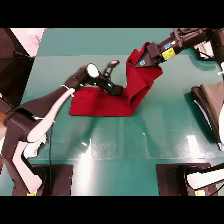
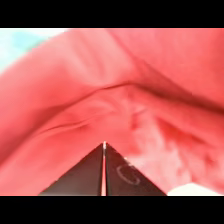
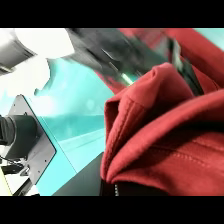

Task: Fold the shirts.

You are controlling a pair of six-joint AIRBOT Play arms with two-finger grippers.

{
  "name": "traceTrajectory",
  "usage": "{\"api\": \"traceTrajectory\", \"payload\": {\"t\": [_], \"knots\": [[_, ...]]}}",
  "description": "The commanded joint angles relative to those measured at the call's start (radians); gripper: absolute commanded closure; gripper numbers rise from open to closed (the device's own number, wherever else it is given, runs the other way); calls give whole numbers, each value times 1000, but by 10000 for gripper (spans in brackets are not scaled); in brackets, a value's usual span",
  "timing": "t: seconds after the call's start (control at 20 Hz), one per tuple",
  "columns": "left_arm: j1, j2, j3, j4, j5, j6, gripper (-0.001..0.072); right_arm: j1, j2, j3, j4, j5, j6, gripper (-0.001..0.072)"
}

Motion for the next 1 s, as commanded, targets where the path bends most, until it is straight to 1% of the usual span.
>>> {"api": "traceTrajectory", "payload": {"t": [0.0, 0.15, 0.35, 0.45, 0.5, 0.55, 0.6, 0.65, 0.7, 0.75, 0.85, 0.95], "knots": [[115, 126, 1, 105, -100, 3, 682, 28, -15, -31, 2, -36, -16, 698], [246, 266, 1, 177, -187, 33, 681, 78, -15, -66, 2, -142, -58, 698], [406, 440, 1, 262, -294, 37, 681, 189, -79, -70, 11, -258, -115, 698], [469, 502, 1, 264, -316, 35, 681, 263, -141, -68, 11, -353, -201, 695], [493, 527, 1, 264, -316, 35, 681, 307, -188, -45, 11, -414, -274, 693], [508, 544, 1, 264, -314, 34, 681, 352, -243, -1, 11, -464, -343, 669], [516, 555, 1, 264, -314, 35, 681, 402, -309, 64, 23, -515, -359, 393], [518, 558, 1, 263, -315, 32, 681, 443, -359, 116, 59, -566, -373, 167], [518, 558, 1, 263, -327, 31, 681, 476, -383, 136, 82, -611, -405, 31], [518, 558, 1, 263, -343, 32, 681, 492, -373, 119, 88, -638, -418, 15], [518, 558, 1, 264, -373, 32, 681, 480, -287, 3, 48, -641, -418, 16], [518, 558, 0, 263, -408, 35, 681, 415, -198, -97, -18, -555, -390, 17]]}}
